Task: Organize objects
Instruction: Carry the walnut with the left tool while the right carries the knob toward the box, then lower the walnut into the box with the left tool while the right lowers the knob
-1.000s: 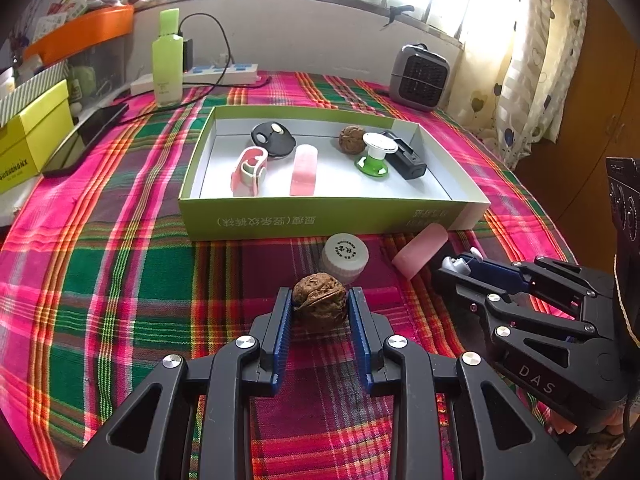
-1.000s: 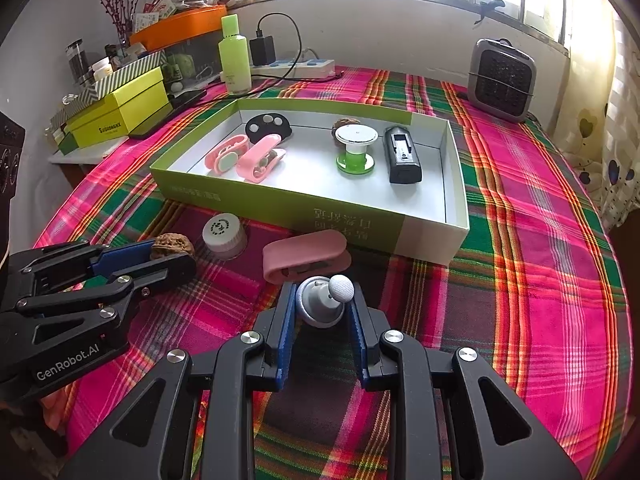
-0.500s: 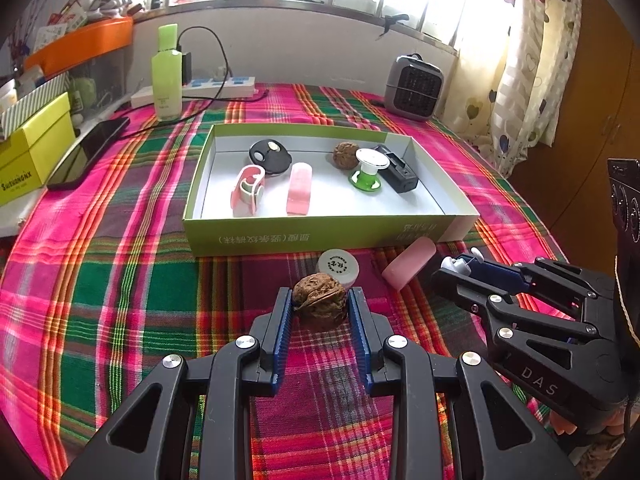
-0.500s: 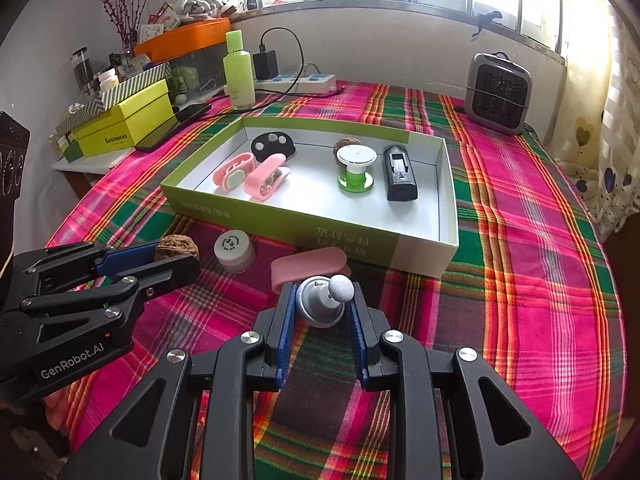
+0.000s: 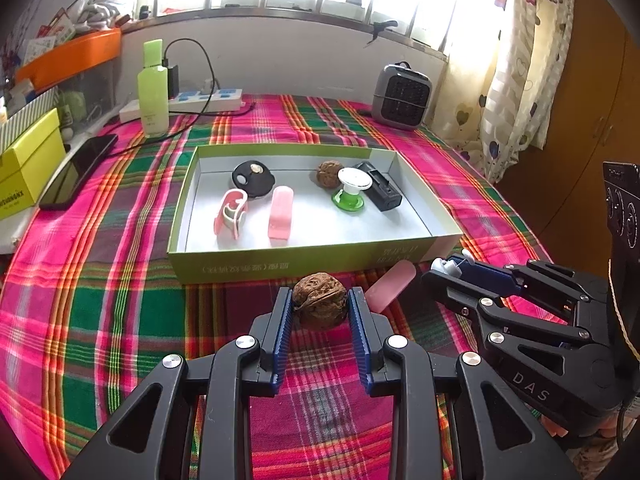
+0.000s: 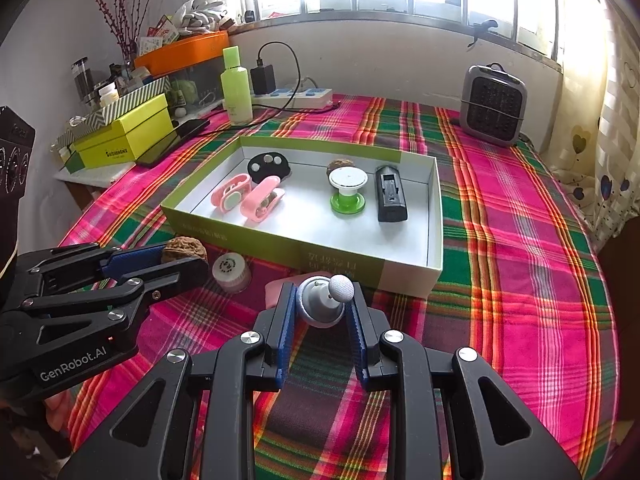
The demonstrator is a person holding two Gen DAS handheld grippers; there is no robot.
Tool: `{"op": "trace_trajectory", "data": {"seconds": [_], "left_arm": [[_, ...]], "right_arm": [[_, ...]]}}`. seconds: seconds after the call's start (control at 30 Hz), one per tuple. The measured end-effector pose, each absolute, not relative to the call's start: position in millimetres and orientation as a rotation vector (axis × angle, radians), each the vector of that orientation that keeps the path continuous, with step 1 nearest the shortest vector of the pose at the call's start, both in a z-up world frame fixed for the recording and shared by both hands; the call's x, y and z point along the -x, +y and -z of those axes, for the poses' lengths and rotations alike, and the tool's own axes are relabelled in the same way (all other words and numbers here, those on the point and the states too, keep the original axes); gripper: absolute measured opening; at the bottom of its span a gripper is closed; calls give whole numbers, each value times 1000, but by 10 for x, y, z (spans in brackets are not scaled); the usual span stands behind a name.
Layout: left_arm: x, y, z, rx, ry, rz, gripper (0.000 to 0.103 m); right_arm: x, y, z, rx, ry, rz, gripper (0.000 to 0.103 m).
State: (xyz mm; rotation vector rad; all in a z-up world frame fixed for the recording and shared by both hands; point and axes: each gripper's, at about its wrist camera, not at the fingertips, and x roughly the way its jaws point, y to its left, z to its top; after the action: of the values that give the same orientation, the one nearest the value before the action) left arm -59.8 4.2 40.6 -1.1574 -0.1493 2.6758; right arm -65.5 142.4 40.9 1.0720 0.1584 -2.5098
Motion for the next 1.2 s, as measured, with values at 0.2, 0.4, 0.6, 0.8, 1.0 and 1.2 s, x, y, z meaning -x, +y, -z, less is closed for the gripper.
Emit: {"op": "trace_trajectory", "data": {"seconds": [0.2, 0.4, 0.6, 0.8, 1.0, 1.2], "left_arm": [[709, 64, -444, 1155, -155, -2671, 26], [840, 94, -448, 1160, -168, -2658, 26], [982, 134, -450, 1174, -171, -2641, 26], [1113, 158, -438, 1182, -163, -2637, 26], [1260, 179, -398, 1200, -160, -2627, 26], [1418, 216, -349, 1221, -143, -2618, 26]], "right_arm": [[748, 1461, -454, -1062, 147, 2523, 26], [820, 1475, -458, -1065, 147, 2527, 26], [899, 1486, -463, -1070, 143, 2528, 26], [1071, 1502, -466, -1079, 150, 2528, 26], [1204, 1496, -425, -1096, 157, 2524, 26], [1339, 1482, -351, -1126, 177, 2516, 26]]}}
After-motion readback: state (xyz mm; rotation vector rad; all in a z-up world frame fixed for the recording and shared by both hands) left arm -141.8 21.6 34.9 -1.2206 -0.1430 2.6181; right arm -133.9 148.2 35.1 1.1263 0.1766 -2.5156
